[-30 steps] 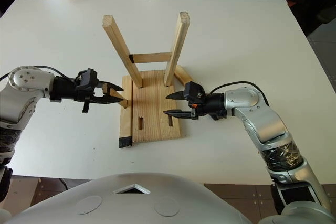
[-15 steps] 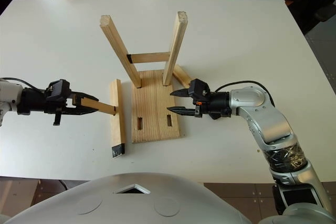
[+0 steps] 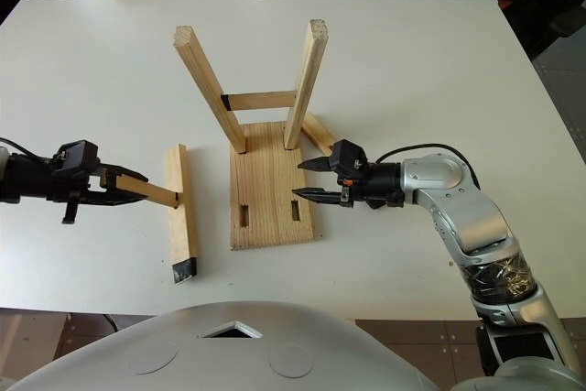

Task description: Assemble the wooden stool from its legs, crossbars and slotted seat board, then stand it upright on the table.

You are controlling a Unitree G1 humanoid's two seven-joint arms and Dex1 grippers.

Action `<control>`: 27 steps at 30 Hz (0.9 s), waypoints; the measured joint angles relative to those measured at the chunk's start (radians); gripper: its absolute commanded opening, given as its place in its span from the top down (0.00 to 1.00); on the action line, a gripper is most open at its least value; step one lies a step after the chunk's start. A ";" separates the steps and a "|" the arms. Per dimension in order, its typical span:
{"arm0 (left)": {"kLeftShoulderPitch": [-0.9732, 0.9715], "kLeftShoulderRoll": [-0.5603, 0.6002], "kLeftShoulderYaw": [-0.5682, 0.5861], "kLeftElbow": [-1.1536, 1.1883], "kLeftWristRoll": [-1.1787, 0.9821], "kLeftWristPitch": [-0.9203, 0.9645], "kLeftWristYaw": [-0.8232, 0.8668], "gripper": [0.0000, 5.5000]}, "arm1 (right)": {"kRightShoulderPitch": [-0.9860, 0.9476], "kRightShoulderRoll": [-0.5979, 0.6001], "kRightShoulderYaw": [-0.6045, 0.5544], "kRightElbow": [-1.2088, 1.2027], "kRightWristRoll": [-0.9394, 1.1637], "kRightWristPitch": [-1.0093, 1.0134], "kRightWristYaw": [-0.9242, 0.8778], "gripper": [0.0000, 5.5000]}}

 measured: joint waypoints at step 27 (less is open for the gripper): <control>-0.171 -0.071 -0.124 -0.011 0.065 0.071 0.010 0.49 | 0.004 0.026 0.008 0.005 -0.003 0.000 -0.019 0.56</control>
